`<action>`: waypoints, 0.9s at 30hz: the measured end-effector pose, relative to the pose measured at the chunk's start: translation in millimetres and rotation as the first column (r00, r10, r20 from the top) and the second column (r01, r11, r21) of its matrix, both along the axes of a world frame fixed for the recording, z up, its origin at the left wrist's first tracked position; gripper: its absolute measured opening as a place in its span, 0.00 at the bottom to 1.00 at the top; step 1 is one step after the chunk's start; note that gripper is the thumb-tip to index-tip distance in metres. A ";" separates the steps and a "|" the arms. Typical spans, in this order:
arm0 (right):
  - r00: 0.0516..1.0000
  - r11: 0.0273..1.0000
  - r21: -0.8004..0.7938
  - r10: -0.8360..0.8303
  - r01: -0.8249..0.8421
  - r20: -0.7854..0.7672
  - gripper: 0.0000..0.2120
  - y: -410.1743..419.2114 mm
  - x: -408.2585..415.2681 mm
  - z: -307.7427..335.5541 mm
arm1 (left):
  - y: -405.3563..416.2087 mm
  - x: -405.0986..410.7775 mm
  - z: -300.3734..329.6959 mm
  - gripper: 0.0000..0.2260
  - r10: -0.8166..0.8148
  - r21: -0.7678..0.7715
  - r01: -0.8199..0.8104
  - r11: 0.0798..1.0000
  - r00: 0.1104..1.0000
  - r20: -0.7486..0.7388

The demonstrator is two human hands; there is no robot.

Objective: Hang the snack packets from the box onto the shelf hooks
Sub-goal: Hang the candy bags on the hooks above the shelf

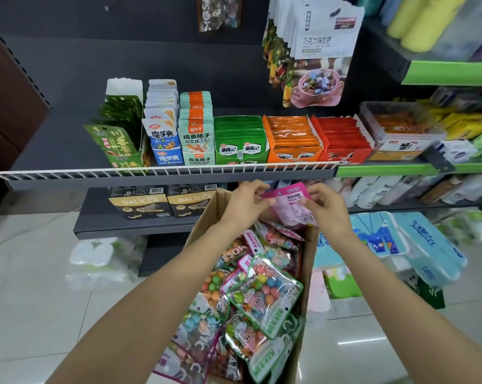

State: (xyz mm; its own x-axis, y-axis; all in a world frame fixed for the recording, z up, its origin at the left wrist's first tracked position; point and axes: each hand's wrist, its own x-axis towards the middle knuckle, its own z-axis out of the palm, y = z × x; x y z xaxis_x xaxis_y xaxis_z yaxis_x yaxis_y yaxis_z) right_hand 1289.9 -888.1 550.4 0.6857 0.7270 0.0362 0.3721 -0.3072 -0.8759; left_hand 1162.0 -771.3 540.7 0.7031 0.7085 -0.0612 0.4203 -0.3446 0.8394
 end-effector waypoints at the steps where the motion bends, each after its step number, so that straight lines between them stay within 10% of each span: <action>1: 1.000 0.998 0.048 -0.026 0.027 -0.015 0.07 0.5 -2.1 6.2 | -0.3 -0.8 8.0 0.22 0.023 -0.051 -0.022 0.998 1.000 0.020; 5: 0.994 0.977 0.196 0.060 -0.078 0.096 0.08 15.7 -26.4 40.3 | -5.6 0.0 44.1 0.19 0.020 -0.437 0.067 0.897 0.981 0.192; 9: 0.938 0.917 0.197 0.341 -0.348 0.070 0.09 36.8 -50.3 68.6 | 5.9 -13.2 77.1 0.15 0.213 -0.404 -0.074 0.912 0.927 0.310; 13: 0.965 0.956 0.181 0.201 -0.231 0.169 0.12 52.9 -56.9 84.0 | 35.1 -52.8 98.4 0.10 0.326 -0.455 -0.142 0.879 0.876 0.356; 17: 0.914 0.903 0.142 0.400 -0.406 0.067 0.22 80.5 -75.8 104.2 | 63.1 -91.0 123.7 0.09 0.360 -0.468 -0.146 0.872 0.839 0.408; 27: 0.941 0.878 0.345 0.335 -0.332 0.053 0.26 202.8 -150.1 145.5 | 176.6 -170.9 170.5 0.22 0.238 0.209 -0.346 0.914 0.878 0.415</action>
State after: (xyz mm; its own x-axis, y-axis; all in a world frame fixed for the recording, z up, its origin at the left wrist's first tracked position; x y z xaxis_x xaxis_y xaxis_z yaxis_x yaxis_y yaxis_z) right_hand 1139.8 -685.3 695.9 0.4062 0.8556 0.3209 0.3912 0.1545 -0.9072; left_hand 991.1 -594.7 711.2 0.3923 0.8351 0.3856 0.2121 -0.4901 0.8455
